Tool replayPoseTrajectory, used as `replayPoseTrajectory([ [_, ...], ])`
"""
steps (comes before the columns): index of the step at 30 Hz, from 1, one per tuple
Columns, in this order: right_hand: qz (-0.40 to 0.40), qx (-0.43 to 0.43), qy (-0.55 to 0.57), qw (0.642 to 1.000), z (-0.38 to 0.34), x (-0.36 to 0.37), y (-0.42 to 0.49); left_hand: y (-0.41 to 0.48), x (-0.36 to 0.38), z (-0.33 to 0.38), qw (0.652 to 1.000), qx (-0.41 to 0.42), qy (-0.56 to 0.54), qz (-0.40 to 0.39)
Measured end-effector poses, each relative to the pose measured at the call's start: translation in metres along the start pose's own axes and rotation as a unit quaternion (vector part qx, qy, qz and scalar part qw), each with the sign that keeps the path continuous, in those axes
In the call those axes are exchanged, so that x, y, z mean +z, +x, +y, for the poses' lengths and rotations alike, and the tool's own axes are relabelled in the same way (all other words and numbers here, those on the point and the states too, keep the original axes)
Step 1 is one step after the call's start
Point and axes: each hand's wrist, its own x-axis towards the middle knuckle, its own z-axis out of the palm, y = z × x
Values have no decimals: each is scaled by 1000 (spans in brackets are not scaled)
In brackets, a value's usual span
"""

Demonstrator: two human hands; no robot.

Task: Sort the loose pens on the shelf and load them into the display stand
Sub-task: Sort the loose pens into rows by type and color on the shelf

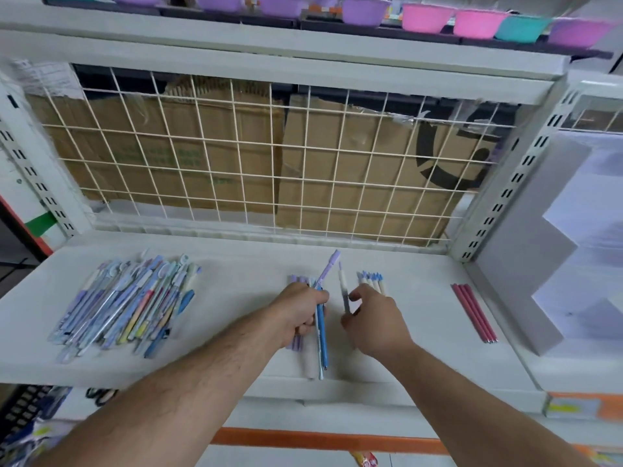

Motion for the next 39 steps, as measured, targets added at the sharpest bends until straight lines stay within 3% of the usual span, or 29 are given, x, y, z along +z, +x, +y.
replayPoseTrajectory([
  [6,-15,-66,-216,974,13,-10,8,4,12,1,1000,-7,-5,8],
  [15,-29,-80,-266,960,11,-8,17,6,14,5,1000,-10,-11,14],
  [18,1,-38,-190,981,9,-6,18,6,15,5,1000,-10,2,7],
  [20,6,0,-32,999,10,-7,20,7,17,5,1000,-12,16,-6],
  [22,0,39,137,990,9,-12,21,7,20,5,999,-13,34,-21],
  [24,-1,45,225,973,8,-17,19,6,24,5,998,-8,50,-40],
  [31,10,66,327,943,-1,-18,12,-5,33,3,989,25,91,-111],
  [36,31,105,428,897,-12,-16,13,-6,9,-3,987,5,135,-91],
  [39,61,124,462,876,-18,-10,18,-5,-16,-8,992,2,108,-69],
])
